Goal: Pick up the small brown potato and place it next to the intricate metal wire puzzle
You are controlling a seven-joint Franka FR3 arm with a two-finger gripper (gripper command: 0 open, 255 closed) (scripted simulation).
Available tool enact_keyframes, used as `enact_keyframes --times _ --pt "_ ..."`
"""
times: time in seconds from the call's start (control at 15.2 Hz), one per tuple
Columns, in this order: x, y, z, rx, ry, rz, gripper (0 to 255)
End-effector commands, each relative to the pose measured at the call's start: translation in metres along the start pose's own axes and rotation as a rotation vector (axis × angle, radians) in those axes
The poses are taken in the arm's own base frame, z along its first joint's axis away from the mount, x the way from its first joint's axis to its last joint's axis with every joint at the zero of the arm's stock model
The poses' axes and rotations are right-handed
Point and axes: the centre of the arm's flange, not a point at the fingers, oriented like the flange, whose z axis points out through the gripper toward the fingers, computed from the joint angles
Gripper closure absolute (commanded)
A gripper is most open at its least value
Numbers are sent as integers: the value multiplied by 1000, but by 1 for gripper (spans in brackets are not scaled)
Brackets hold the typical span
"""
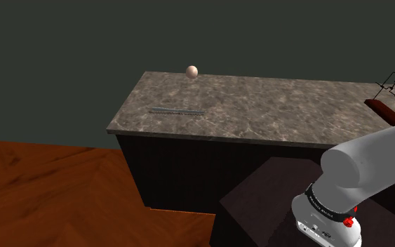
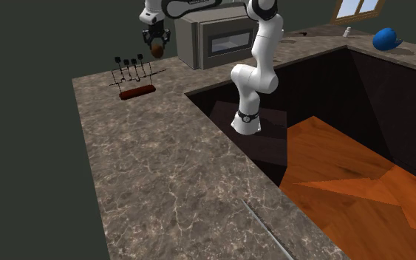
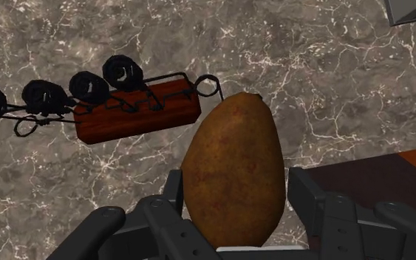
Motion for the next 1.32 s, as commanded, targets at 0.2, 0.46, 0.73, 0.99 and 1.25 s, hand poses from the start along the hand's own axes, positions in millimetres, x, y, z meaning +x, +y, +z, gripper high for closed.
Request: enact_keyframes --times 0.2,0.46,0.73,0.99,1.25 --pt "9 -1 25 0 0 0 255" --pt "14 -2 45 0 0 0 255" --pt "20 -3 65 0 0 0 255" --pt "26 -5 86 0 0 0 255" --pt "32 -6 106 0 0 0 255"
